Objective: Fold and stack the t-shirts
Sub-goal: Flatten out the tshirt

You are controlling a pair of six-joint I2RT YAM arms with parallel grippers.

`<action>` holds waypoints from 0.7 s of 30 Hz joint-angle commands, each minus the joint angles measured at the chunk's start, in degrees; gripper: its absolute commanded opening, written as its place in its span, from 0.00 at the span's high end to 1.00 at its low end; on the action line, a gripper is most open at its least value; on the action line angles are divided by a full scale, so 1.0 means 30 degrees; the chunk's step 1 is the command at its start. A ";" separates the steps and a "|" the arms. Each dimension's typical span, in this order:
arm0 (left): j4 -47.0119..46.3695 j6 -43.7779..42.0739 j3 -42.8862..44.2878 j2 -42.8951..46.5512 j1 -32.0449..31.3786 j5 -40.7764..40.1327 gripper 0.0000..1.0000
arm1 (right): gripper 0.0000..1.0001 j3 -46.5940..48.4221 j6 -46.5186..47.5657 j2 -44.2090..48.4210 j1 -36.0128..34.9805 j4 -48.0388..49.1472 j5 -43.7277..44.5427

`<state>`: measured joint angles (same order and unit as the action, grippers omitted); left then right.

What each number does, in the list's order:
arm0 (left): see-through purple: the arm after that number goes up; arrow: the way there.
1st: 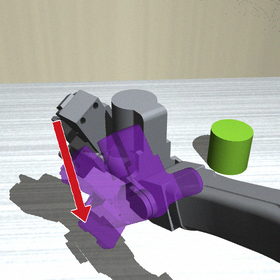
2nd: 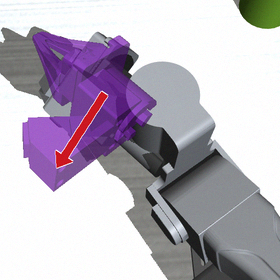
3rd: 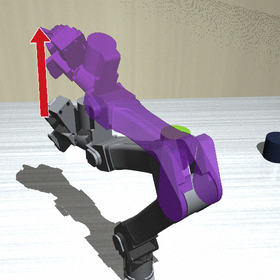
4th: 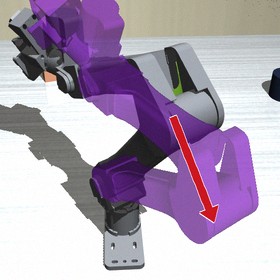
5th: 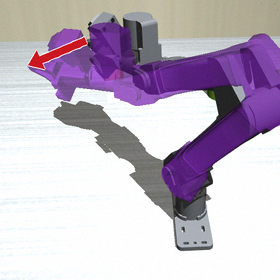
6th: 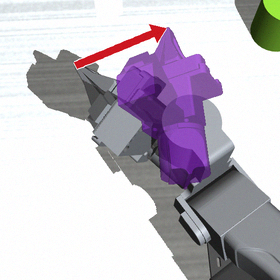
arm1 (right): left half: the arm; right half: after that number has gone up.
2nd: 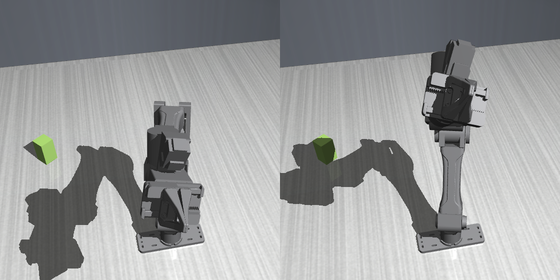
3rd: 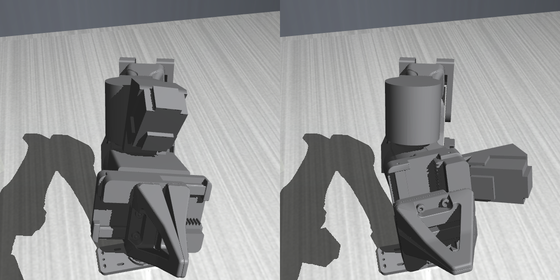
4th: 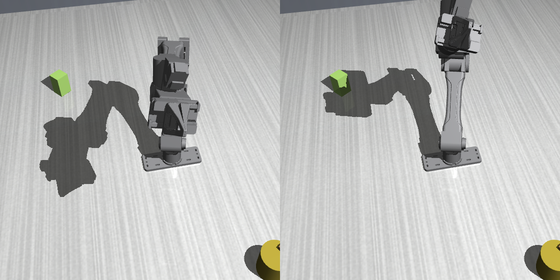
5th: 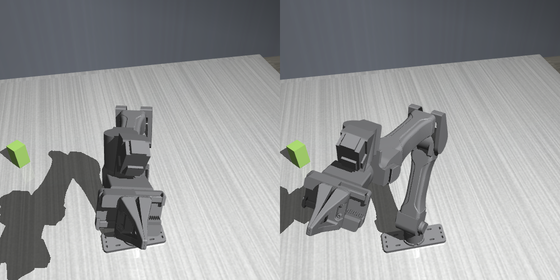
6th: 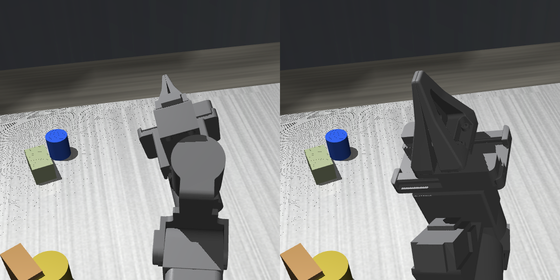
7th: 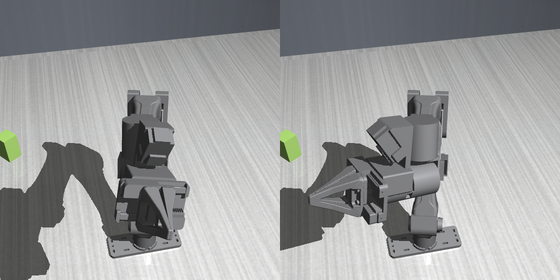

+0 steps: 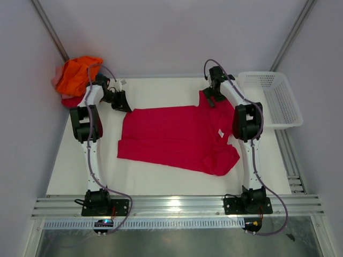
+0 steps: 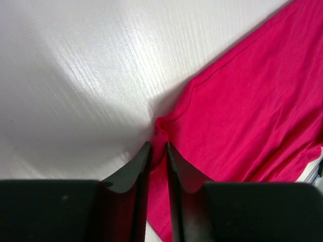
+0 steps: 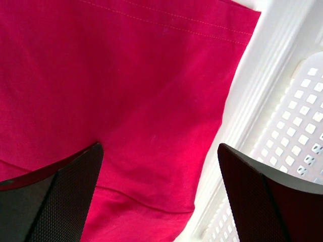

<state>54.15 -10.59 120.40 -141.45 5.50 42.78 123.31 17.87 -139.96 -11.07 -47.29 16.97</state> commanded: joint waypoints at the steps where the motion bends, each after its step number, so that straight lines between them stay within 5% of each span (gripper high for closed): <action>1: -0.0148 0.0364 0.1087 -0.0107 0.0072 0.0593 0.83 | 0.01 0.0821 -0.0185 -0.1362 -0.0031 -0.0907 -0.0385; 9: -0.4185 0.3351 0.1204 -0.0281 0.0072 -0.1632 0.99 | 0.01 0.1551 -0.0389 -0.2299 -0.0031 -0.0263 -0.0179; 21: -0.7561 0.5931 0.2434 -0.0663 0.0072 -0.4210 1.00 | 0.00 0.1730 -0.0477 -0.2272 -0.0060 0.1493 0.1109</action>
<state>37.21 4.67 123.59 -142.91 5.50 33.45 128.97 17.76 -143.48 -11.16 -46.39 19.14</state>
